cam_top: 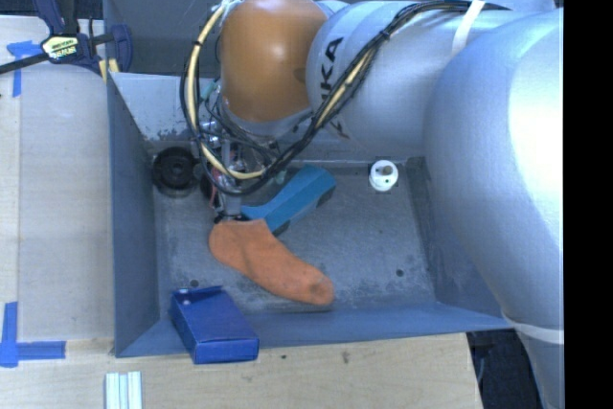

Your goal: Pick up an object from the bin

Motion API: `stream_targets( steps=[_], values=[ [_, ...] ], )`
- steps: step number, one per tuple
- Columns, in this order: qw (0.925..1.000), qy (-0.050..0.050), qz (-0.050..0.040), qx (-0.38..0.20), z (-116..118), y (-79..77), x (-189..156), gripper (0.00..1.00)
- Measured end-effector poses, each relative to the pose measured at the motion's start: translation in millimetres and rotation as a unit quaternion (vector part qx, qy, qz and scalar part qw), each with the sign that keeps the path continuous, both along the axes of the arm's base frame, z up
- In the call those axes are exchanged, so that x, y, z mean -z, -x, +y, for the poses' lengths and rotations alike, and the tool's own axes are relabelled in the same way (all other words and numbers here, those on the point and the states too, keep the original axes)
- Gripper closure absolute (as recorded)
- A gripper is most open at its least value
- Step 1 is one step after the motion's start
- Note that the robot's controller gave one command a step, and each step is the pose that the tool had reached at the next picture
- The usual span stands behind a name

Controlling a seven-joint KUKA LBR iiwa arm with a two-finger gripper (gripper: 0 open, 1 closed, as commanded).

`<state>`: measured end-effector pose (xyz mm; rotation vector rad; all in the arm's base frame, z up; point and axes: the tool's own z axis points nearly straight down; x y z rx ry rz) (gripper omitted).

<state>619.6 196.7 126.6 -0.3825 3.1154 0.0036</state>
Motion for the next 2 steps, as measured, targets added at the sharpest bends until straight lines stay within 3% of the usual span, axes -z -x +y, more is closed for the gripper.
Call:
stream_targets(
  steps=[1, 2],
  values=[
    [0.9884, 0.001, -0.0004, -0.152, -33, -4.9, 10, 0.0],
    [0.9764, -0.003, -0.0139, -0.216, -74, 3.3, 42, 1.0]
  ],
)
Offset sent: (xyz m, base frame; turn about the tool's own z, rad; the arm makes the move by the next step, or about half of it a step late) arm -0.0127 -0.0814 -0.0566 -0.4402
